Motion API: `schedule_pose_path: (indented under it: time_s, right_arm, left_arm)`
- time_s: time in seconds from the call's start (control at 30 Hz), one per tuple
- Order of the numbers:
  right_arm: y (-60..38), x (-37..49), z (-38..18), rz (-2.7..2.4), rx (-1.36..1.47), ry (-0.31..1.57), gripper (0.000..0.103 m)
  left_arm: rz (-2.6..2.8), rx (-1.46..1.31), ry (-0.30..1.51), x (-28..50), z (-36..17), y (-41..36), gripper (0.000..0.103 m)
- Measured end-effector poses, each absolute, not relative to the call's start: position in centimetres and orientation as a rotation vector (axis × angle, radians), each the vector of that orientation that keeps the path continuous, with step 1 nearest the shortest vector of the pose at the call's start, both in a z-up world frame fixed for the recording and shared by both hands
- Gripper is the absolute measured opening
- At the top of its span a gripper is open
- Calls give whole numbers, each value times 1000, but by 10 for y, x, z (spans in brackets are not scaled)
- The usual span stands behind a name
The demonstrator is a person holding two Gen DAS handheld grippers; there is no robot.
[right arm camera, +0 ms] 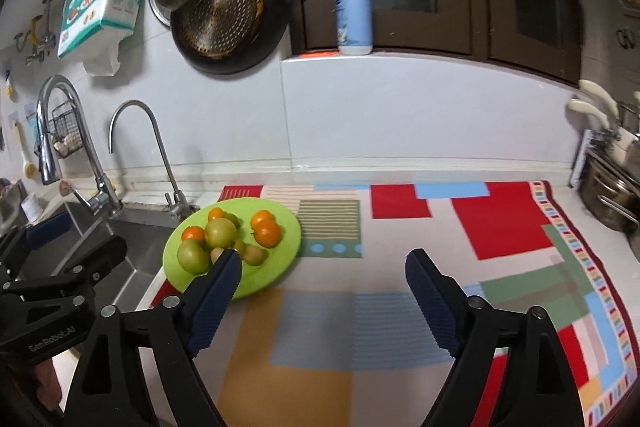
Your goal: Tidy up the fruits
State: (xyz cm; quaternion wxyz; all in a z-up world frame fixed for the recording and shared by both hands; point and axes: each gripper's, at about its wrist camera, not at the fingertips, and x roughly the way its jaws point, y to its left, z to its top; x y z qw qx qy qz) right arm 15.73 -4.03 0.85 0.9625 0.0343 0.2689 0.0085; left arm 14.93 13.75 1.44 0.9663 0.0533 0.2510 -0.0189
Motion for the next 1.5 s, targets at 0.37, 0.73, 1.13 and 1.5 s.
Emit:
schedule_pose_path:
  time_s: [0.37, 0.73, 1.13, 1.5]
  right_arm:
    - [-59, 89, 19, 15, 49, 508, 87]
    - [-65, 34, 29, 26, 41, 474, 87]
    - [-72, -12, 37, 25, 32, 439, 89]
    - [-76, -34, 38, 24, 36, 430, 89]
  left_arm:
    - [-15, 84, 483, 83, 25, 122, 100]
    - [1, 72, 455, 31, 37, 116, 103]
    - [7, 74, 442, -11, 40, 107, 103]
    - [3, 85, 429, -31, 46, 101, 103]
